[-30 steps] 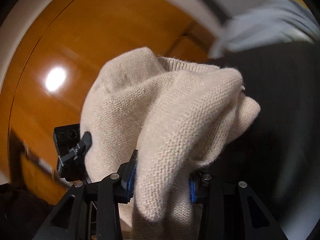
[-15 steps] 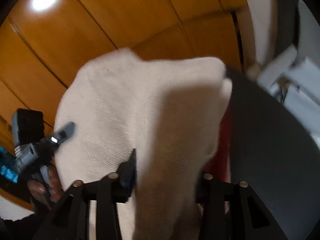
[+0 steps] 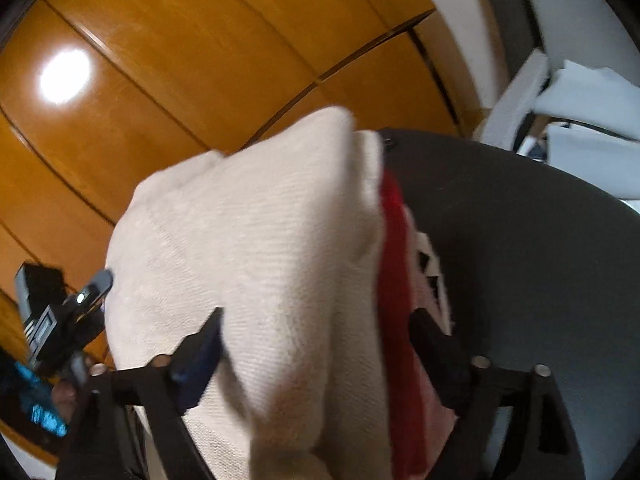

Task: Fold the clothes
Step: 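Carry the folded sweater with both tools and lower it onto the stack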

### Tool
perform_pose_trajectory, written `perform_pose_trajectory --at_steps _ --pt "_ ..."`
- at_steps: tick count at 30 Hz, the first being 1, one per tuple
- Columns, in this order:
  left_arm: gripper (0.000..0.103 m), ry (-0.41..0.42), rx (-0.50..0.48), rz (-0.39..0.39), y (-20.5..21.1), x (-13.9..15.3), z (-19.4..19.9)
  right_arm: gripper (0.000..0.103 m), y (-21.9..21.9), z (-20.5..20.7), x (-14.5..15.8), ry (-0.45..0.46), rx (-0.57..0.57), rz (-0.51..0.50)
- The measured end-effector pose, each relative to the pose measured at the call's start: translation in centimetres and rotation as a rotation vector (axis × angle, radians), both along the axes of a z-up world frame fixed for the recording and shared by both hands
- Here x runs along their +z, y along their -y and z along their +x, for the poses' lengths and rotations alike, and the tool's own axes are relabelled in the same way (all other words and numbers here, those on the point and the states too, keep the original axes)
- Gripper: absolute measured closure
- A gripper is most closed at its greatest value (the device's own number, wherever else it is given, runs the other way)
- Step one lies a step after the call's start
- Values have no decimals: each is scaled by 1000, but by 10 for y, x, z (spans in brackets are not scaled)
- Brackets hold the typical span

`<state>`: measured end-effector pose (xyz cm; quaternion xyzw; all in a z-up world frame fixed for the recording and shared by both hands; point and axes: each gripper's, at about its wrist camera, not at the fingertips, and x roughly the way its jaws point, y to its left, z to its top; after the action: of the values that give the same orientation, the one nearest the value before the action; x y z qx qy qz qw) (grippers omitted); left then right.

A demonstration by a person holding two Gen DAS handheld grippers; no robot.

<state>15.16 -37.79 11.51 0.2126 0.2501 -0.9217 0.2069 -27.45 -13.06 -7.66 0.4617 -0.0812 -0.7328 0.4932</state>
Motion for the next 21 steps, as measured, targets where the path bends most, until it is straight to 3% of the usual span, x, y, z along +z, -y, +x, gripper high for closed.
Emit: perform_pose_trajectory --at_steps 1,3,5,7,9,11,14,17,21 --pt "54 -22 -11 -38 -8 7 2 11 -8 0 8 -45 -24 9" --pt "54 -76 -64 -100 -23 20 3 11 -21 16 39 -253 -51 7" --pt "54 -72 -115 -165 -37 25 -9 11 -22 43 68 -443 2 -18" --pt "54 -42 -179 -200 -46 19 -31 11 -10 63 81 -550 101 -14" --pt "53 79 -182 -212 -44 -2 -59 11 11 76 79 -614 185 45" --pt "54 152 -141 -279 -38 -26 -70 11 34 77 49 -534 224 136" --pt "53 163 -77 -299 -22 -46 -69 10 51 64 1 -375 215 133" --pt "53 138 -45 -283 -13 -43 -60 9 55 72 -6 -390 162 75" --pt "53 93 -48 -305 -33 -30 -40 6 71 83 3 -422 127 69"
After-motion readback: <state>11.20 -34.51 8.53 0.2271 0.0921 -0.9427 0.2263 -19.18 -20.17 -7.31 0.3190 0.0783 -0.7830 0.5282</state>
